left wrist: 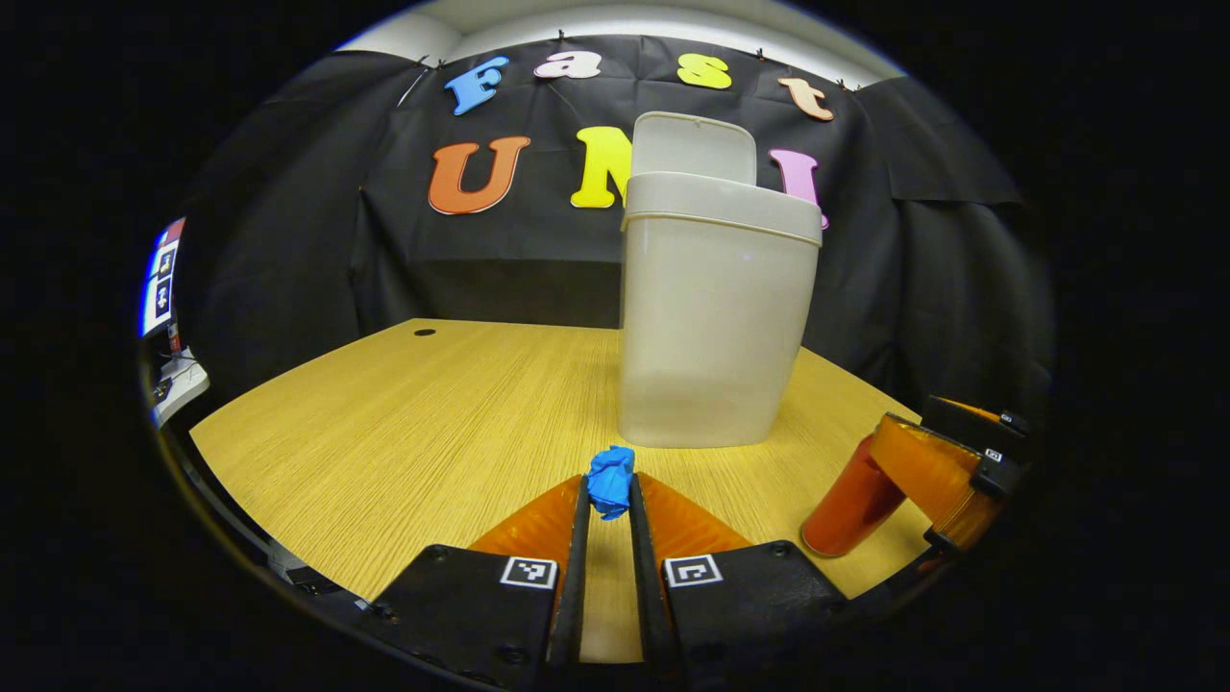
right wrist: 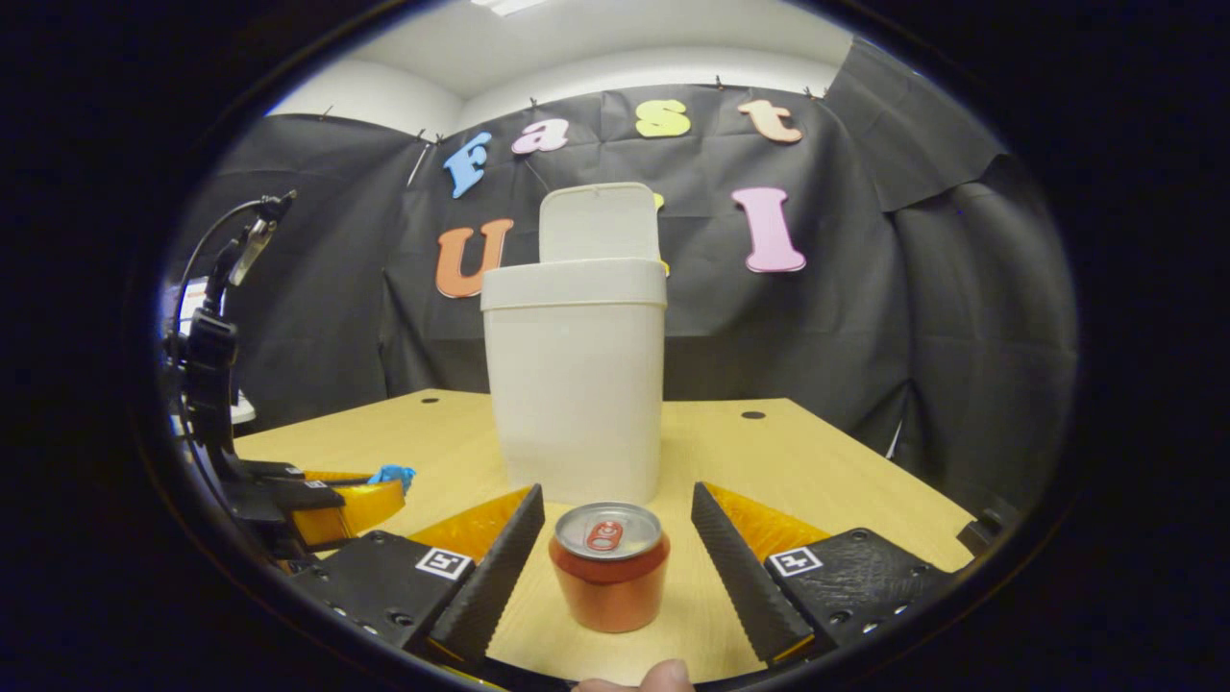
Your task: Press the lid of the desktop garbage bin to open it, pick up the crumpled paper on the desktop and throw it into the bin, then pick up the pop can on the desktop and drop it into the bin, and finally close the garbage bin lid.
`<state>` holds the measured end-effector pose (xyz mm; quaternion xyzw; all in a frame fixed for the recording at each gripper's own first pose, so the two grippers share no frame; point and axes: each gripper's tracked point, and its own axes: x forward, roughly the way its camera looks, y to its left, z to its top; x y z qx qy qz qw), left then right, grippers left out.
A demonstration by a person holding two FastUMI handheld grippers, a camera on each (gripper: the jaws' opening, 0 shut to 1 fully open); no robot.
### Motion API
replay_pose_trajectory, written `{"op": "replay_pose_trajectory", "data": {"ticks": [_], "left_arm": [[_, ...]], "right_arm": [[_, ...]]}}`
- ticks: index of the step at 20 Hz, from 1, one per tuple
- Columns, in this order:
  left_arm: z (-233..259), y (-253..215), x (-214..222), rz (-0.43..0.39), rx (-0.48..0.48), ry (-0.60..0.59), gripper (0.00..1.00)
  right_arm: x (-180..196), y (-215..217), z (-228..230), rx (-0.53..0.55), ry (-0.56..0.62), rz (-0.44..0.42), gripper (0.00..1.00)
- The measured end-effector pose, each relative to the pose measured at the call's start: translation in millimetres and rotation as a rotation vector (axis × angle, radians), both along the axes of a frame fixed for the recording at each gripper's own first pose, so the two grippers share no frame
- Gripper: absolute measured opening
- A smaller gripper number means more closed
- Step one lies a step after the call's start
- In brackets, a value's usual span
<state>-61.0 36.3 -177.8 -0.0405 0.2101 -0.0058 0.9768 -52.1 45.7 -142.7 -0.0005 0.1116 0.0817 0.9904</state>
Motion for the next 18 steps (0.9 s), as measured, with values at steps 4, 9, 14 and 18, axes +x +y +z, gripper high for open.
{"op": "replay_pose_trajectory", "data": {"ticks": [4, 9, 14, 18], "left_arm": [[13.9, -0.4, 3.8, -0.002, 0.003, -0.027, 0.27], [49.6, 0.8, 17.7, -0.003, 0.019, -0.11, 0.27], [81.2, -2.7, 28.3, -0.008, 0.029, -0.179, 0.27], [103.6, -2.8, 39.8, -0.011, 0.025, -0.215, 0.27]], "right_arm": [[-0.2, 1.6, -21.5, 0.0, 0.047, 0.001, 0.96], [1.6, 1.4, -45.3, -0.004, 0.104, -0.001, 0.96], [1.1, -0.4, -67.5, 0.009, 0.168, -0.008, 0.96], [-0.4, -2.3, -78.3, 0.013, 0.204, -0.01, 0.96]]}}
